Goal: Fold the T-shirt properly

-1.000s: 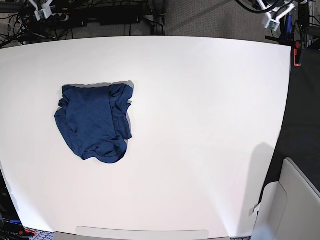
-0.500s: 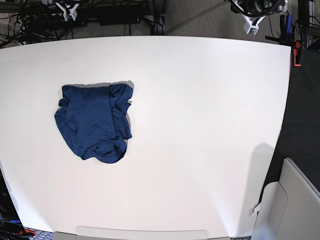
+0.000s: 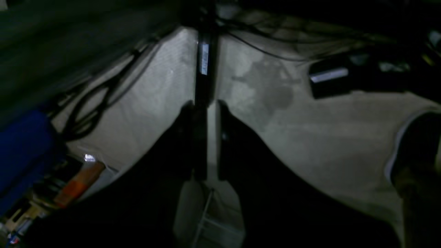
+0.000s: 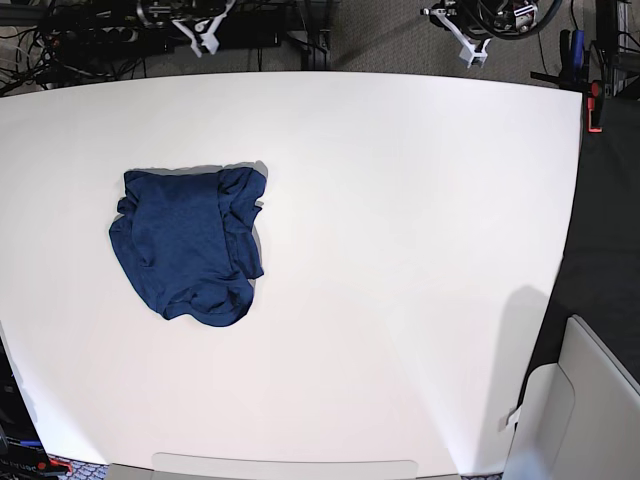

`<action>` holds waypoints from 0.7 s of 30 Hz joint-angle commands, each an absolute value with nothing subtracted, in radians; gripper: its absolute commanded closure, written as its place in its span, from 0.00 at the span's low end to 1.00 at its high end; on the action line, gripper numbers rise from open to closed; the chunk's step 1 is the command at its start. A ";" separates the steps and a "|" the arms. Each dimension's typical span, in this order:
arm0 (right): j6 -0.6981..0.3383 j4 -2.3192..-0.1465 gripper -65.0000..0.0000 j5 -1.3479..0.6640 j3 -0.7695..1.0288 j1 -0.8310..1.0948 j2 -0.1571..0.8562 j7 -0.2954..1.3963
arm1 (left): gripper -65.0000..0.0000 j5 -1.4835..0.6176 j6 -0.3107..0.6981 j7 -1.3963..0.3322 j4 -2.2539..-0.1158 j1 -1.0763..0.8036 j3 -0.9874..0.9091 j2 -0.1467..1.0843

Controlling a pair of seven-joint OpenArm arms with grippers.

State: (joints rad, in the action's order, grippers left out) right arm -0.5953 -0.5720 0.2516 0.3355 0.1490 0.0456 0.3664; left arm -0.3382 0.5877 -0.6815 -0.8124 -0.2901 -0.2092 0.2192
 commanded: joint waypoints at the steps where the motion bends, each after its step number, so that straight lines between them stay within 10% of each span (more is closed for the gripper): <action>1: -0.576 -0.547 0.95 0.246 0.320 0.130 0.053 0.331 | 1.00 -0.340 0.591 -0.654 -0.786 -0.283 -0.199 0.229; 21: -0.088 -0.387 0.95 0.246 0.165 0.036 -0.082 0.171 | 1.00 -0.340 0.591 -0.209 -0.380 -0.163 0.139 0.150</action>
